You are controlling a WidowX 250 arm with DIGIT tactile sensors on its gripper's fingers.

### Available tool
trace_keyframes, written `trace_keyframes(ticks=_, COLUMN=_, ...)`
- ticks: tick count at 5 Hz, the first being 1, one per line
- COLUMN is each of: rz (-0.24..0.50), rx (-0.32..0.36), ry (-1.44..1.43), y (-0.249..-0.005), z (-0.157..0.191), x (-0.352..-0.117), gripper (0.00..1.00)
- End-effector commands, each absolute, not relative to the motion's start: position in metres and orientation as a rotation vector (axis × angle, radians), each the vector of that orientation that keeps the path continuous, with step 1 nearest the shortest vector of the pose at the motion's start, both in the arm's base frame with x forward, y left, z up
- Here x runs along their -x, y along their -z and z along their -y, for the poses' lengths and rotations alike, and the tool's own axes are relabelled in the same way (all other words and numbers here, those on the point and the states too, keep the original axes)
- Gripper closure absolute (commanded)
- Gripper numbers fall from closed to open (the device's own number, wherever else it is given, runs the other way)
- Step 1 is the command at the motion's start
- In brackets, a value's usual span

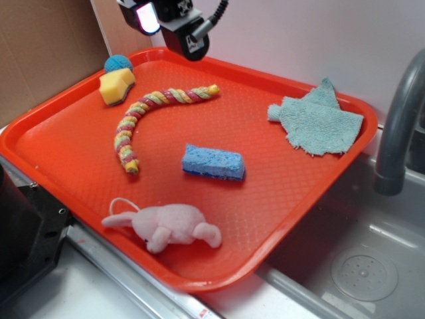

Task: Grab the blue cloth.

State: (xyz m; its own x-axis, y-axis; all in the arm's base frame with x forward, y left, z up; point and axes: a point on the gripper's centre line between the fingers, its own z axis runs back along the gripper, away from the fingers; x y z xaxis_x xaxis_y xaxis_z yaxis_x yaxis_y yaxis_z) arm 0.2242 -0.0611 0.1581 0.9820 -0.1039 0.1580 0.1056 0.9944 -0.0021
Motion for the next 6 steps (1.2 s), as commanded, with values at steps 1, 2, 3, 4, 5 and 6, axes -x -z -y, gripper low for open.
trace_keyframes(ticks=1, rz=0.225, rx=-0.020, ry=0.224, y=-0.147, z=0.078, x=-0.266, gripper=0.00)
trace_keyframes(ticks=2, rz=0.262, rx=-0.035, ry=0.306, y=-0.132, z=0.086, x=-0.291, gripper=0.00)
trace_keyframes(ticks=3, rz=0.257, rx=-0.014, ry=0.351, y=-0.108, z=0.087, x=-0.312, gripper=0.00)
trace_keyframes(ticks=4, rz=0.243, rx=0.003, ry=0.370, y=-0.076, z=0.089, x=-0.332, gripper=0.00)
trace_keyframes(ticks=5, rz=0.244, rx=0.021, ry=0.367, y=-0.058, z=0.091, x=-0.348, gripper=0.00)
trace_keyframes(ticks=6, rz=0.241, rx=0.043, ry=0.404, y=-0.041, z=0.103, x=-0.359, gripper=0.00)
